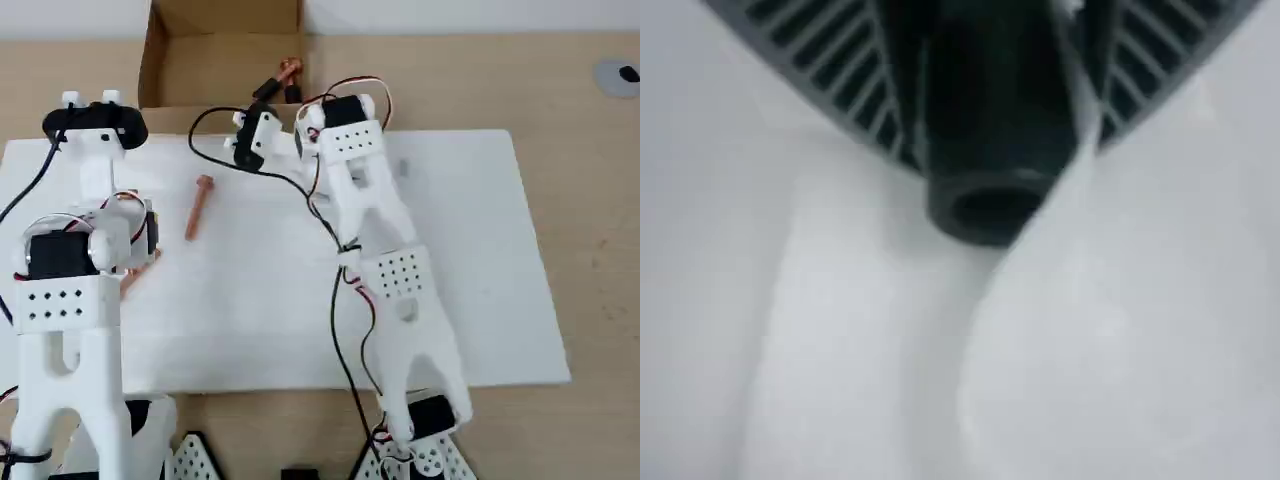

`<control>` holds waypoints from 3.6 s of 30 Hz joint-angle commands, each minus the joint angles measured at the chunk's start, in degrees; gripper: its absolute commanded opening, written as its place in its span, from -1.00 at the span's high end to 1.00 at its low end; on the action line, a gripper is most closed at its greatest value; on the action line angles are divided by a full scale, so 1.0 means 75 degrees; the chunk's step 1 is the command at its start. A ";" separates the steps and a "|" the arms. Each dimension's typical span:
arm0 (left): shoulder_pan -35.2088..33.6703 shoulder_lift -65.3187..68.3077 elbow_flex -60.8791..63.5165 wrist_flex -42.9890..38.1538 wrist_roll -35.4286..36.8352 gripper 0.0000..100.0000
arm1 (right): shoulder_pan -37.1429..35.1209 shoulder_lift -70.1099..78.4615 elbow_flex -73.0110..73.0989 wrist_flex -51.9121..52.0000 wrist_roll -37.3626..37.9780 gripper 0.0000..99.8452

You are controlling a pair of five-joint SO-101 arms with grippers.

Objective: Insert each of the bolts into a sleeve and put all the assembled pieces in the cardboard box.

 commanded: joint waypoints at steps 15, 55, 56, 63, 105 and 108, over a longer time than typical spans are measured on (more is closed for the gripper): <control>-0.0105 -0.0264 -0.0105 0.0035 -0.0023 0.98 | -0.0639 -0.1213 -0.1401 0.0586 -0.0949 0.98; -0.0434 -0.0264 -0.0492 0.0797 -0.0035 0.98 | -0.1612 -0.5773 0.6922 0.0563 -0.2438 0.35; -0.0434 -0.0264 -0.0492 0.0797 -0.0035 0.98 | -0.1600 -0.5773 0.6922 0.0563 -0.2438 0.34; -0.0422 -0.0264 -0.0492 0.0797 -0.0035 0.98 | -0.1073 -0.5773 0.6464 0.0445 -0.2145 0.33; -0.0387 -0.0264 -0.0492 0.0949 -0.0023 0.98 | -0.1248 -0.8410 1.0215 0.0516 -0.4021 0.25; -0.0422 -0.0264 -0.0492 0.0914 -0.0012 0.98 | -0.1084 -0.7625 0.9500 0.0539 -0.3692 0.25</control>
